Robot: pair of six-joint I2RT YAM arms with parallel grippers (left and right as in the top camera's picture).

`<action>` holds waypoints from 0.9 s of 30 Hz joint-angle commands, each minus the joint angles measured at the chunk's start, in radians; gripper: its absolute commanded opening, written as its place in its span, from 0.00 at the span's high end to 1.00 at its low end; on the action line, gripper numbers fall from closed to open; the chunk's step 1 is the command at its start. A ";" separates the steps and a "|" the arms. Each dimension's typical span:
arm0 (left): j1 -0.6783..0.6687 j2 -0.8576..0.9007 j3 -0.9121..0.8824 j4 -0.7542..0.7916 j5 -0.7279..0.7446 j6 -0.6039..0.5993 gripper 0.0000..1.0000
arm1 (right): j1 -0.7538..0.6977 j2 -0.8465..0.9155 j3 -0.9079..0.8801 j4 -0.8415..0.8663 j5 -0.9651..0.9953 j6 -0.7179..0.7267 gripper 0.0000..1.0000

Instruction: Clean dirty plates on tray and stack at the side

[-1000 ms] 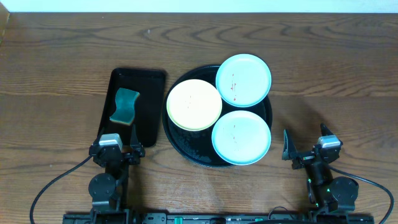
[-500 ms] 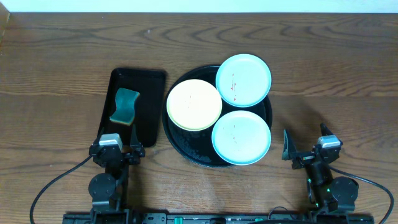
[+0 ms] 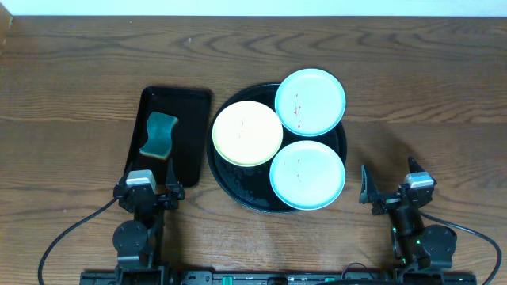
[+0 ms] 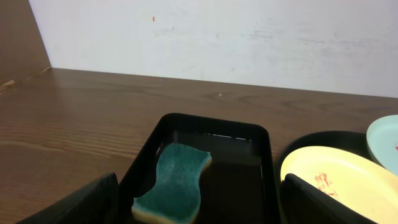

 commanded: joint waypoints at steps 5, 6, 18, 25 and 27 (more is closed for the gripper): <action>0.004 0.001 -0.012 -0.045 -0.013 0.013 0.17 | -0.001 -0.002 -0.001 -0.004 -0.005 0.010 0.01; 0.004 0.001 -0.012 -0.045 -0.012 0.012 0.17 | -0.001 -0.002 -0.001 -0.004 -0.004 0.010 0.01; 0.004 0.032 0.024 -0.042 0.019 -0.146 0.17 | -0.001 -0.002 -0.001 0.111 0.028 -0.035 0.01; 0.004 0.207 0.185 -0.042 0.037 -0.145 0.17 | -0.001 -0.001 0.046 0.130 0.024 -0.035 0.01; 0.004 0.291 0.257 -0.047 0.045 -0.145 0.17 | -0.001 0.005 0.071 0.130 0.017 -0.035 0.01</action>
